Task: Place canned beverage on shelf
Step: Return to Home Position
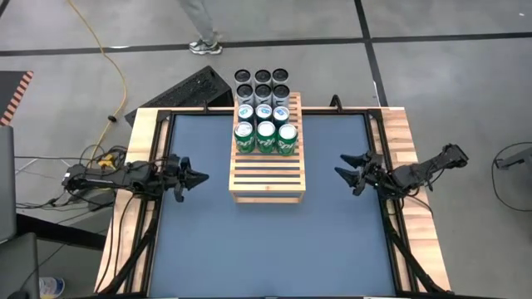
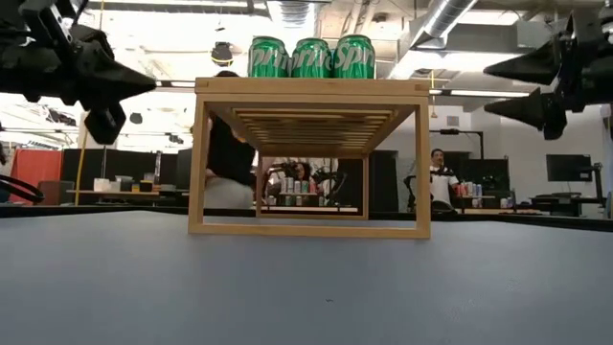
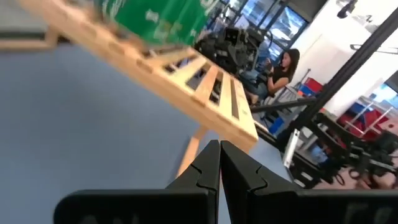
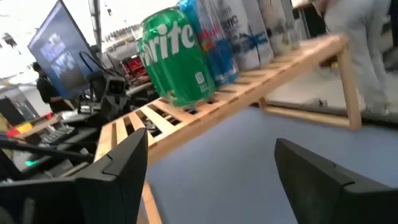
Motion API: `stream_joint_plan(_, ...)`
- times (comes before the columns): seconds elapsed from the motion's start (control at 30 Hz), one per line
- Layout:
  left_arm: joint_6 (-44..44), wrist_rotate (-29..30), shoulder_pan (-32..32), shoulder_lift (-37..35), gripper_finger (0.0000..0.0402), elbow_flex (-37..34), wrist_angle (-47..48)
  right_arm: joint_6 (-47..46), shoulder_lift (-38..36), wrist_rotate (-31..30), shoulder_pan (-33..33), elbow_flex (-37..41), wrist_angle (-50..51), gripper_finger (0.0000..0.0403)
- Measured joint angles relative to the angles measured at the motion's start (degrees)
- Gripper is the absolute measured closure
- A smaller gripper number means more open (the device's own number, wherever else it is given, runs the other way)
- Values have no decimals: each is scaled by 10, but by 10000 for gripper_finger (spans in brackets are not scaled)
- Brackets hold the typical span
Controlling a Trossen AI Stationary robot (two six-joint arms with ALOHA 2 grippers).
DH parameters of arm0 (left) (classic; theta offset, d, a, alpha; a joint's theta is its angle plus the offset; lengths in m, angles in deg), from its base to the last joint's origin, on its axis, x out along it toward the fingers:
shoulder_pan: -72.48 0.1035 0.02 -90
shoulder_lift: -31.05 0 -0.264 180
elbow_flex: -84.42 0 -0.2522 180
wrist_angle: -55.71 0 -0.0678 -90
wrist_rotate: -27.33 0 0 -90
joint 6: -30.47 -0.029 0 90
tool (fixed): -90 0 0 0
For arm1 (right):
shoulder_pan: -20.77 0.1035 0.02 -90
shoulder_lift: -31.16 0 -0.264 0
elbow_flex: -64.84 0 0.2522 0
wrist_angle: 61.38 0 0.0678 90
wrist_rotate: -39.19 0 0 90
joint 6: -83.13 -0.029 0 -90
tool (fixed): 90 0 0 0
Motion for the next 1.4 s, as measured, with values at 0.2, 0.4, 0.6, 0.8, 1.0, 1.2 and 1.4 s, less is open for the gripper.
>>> stream_joint_plan(0.2, 16, -46, 0, 0, 402, 0, 10, -22, 1, 0, 0, 0, 12, 101)
stream_joint_plan(0.4, 2, -74, 0, 0, 402, -1, 16, 79, 1, 0, 0, 0, 15, 101)
stream_joint_plan(0.6, -2, -74, 0, 0, 402, -1, 17, 129, 1, 0, 0, 0, 16, 101)
stream_joint_plan(0.8, -2, -74, 0, 0, 402, -1, 17, 132, 1, 0, 0, 0, 16, 101)
stream_joint_plan(1.0, -3, -74, 0, 0, 402, -2, 17, 132, 1, 1, 0, 0, 17, 101)
stream_joint_plan(1.2, -10, -74, 0, 0, 402, -2, 17, 132, 1, 1, 0, 0, 17, 101)
stream_joint_plan(1.4, -14, -74, 0, 0, 402, -2, 17, 132, 1, 1, 0, 0, 17, 101)
